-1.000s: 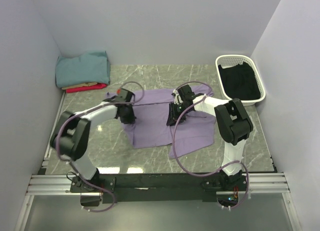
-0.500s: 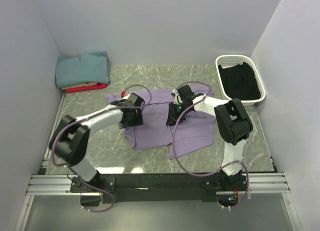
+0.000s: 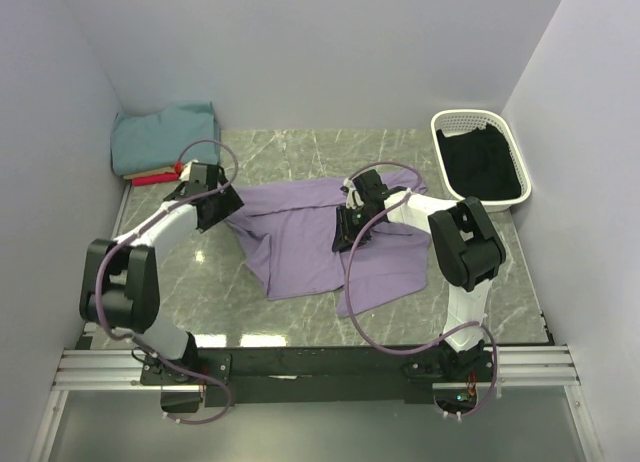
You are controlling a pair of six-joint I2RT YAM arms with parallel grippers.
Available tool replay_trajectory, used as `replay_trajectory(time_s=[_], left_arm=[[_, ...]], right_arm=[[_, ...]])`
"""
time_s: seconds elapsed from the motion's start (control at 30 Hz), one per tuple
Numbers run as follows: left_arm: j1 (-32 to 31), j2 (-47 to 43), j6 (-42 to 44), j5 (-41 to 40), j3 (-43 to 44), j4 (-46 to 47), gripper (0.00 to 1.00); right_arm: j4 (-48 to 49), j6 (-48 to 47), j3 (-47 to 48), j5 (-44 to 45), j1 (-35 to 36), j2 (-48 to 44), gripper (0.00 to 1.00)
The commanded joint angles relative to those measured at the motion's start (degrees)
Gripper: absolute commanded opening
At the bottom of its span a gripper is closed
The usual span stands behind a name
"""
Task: Fold and stack the t-shirts
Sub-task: Fold the tshirt
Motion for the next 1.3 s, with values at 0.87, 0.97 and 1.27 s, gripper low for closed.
replay_trajectory(time_s=[0.87,0.97,1.27], left_arm=[[11.32,5.42,-2.26,16.78,-9.02,26.21,0.85],[11.32,7.44,-2.7,18.0,-9.11,27.7,0.84],[11.32,11.84,-6.83,19.51,-9.82,35.26,0.72]], right_arm=[[-4.73,-3.87,3.47,8.3,0.32,7.34,0.37],[-4.64,-3.87,3.39,8.3,0.24,7.26,0.37],[-4.81,-4.04,3.03,9.0,0.32,6.9,0.37]])
